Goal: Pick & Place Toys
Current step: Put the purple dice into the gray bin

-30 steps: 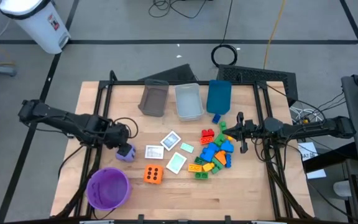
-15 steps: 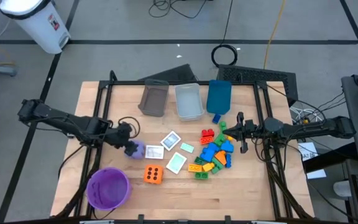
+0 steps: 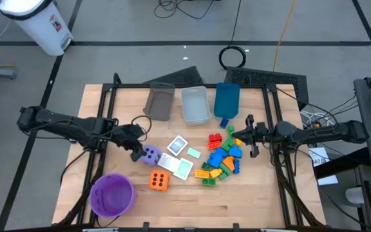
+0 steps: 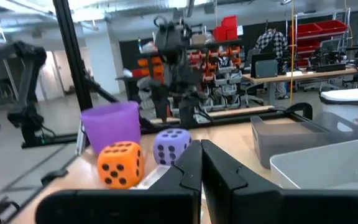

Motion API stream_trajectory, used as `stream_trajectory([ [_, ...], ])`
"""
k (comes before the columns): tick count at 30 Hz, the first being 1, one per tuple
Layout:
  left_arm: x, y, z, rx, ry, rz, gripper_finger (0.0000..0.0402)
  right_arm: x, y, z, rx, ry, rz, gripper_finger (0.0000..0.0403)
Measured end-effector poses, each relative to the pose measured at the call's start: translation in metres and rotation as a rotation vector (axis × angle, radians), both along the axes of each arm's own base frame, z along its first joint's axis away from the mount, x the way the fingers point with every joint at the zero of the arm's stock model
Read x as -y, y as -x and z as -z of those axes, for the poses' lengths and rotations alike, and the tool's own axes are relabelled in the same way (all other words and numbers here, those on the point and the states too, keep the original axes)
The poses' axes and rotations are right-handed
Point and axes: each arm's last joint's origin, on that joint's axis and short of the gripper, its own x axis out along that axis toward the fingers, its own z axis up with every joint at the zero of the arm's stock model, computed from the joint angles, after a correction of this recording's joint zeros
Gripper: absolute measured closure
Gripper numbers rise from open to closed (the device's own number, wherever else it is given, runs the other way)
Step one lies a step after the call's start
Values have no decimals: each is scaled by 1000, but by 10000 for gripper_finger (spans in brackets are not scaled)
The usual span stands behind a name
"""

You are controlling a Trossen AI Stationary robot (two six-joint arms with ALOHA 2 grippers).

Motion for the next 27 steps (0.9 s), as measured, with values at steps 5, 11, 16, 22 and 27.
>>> stream_trajectory([
  [5,10,4,2,-35,-2,12,119,0,0,0,5,-35,-5,403],
  [11,28,8,17,-45,-175,75,119,0,0,-1,8,-35,-6,403],
  [16,40,3,36,15,-226,184,119,0,0,-1,12,-35,-5,403],
  [22,43,-1,47,46,-278,218,119,0,0,-1,11,-35,-5,403],
  [27,41,-5,46,88,-387,220,119,0,0,-1,12,-35,-6,403],
])
